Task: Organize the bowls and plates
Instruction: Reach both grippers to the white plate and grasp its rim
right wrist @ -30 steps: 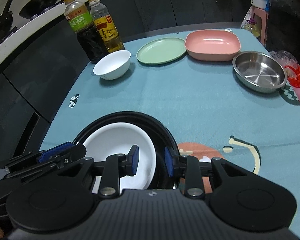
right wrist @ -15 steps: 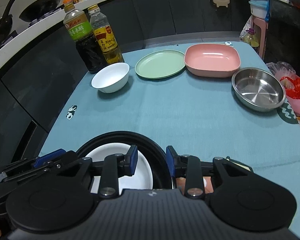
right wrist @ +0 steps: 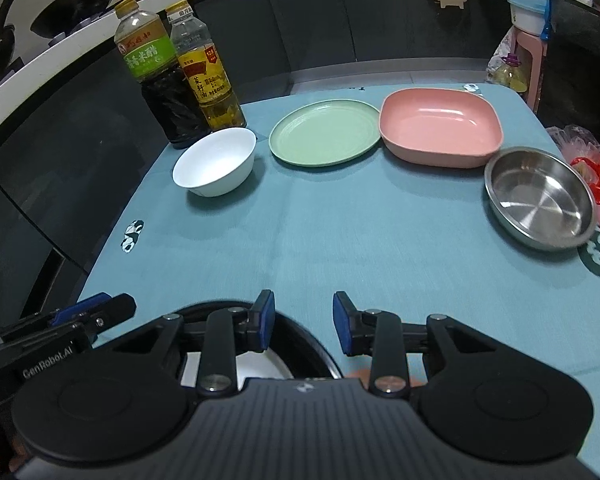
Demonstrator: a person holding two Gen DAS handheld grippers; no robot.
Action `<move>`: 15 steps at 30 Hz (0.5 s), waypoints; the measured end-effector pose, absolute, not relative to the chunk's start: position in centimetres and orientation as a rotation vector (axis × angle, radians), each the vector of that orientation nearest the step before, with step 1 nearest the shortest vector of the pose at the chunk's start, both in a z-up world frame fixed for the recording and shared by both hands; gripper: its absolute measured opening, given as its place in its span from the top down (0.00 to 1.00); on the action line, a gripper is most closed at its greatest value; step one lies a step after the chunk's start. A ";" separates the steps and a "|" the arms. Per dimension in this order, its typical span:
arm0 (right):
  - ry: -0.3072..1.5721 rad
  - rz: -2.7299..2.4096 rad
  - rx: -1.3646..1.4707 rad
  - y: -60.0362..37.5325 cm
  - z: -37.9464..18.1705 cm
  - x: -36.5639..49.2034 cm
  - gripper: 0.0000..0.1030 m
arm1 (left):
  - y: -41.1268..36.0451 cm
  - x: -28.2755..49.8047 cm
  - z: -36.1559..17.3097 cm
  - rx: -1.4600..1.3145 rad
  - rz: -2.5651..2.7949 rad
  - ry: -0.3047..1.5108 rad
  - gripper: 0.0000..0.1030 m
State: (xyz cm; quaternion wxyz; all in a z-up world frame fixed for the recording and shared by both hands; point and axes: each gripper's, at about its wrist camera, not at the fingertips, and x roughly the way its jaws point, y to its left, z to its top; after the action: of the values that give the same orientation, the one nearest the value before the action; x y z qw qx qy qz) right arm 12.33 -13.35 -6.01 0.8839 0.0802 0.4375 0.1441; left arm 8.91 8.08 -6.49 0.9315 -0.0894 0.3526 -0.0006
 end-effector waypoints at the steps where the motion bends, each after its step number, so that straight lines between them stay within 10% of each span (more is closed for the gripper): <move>1: 0.911 0.301 0.163 -13.2 -6.0 12.8 0.80 | 8.3 9.4 -6.4 -0.182 0.010 0.721 0.74; 15: 0.933 0.309 0.106 -11.1 -4.5 18.9 0.79 | 10.4 16.6 -5.8 -0.204 0.089 0.743 0.73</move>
State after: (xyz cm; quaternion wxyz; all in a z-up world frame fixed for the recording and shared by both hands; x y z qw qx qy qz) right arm 18.93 -11.15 -4.50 0.8803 0.0506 0.4477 0.1484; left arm 16.61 10.38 -5.84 0.9258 -0.0995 0.3621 0.0436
